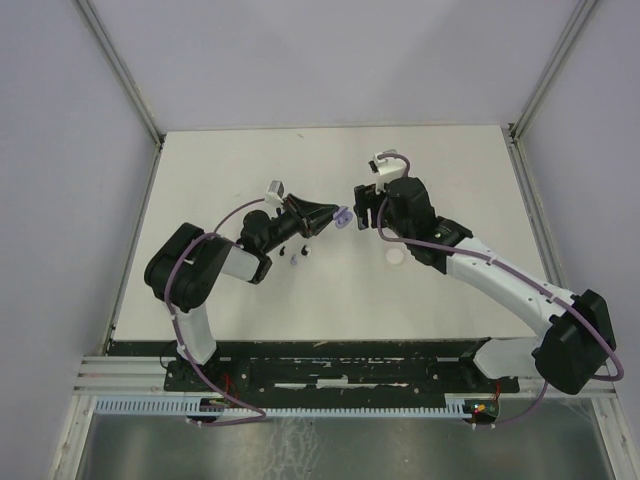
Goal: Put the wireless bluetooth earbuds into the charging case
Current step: Place the earbud in the charging case.
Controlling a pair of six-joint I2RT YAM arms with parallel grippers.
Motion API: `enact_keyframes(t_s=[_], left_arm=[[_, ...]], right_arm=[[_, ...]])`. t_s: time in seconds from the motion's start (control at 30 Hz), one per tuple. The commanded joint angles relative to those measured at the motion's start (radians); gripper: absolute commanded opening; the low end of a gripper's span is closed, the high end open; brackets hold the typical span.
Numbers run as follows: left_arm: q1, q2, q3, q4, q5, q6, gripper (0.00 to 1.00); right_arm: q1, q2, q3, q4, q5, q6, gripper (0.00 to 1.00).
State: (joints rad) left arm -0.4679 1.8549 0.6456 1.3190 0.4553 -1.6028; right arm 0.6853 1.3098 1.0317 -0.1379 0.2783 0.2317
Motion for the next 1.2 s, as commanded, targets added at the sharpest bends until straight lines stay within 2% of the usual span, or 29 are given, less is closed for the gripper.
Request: enact_keyframes(t_s=[0.0,0.1,0.27,0.37,0.7,1.17], left_arm=[[-0.002,0.008,0.006,0.069,0.01,0.004,0.03],[-0.003,0.007,0.01,0.062,0.009,0.003,0.03],[-0.002,-0.007,0.017,0.041,0.014,0.001,0.03],[-0.002,-0.015,0.021,0.035,0.026,-0.005,0.03],[-0.003,-0.02,0.043,0.002,0.054,-0.008,0.03],[-0.002,-0.026,0.037,0.003,0.054,-0.009,0.03]], right_arm=[[0.0,-0.023,-0.002,0.072,-0.141,-0.07,0.74],[0.002,-0.002,0.006,0.066,-0.222,-0.081,0.74],[0.003,0.024,0.02,0.057,-0.253,-0.091,0.75],[0.011,0.037,0.024,0.053,-0.257,-0.097,0.72],[0.062,0.087,0.056,0.036,-0.197,-0.128,0.63],[0.072,0.104,0.058,0.057,-0.146,-0.123,0.54]])
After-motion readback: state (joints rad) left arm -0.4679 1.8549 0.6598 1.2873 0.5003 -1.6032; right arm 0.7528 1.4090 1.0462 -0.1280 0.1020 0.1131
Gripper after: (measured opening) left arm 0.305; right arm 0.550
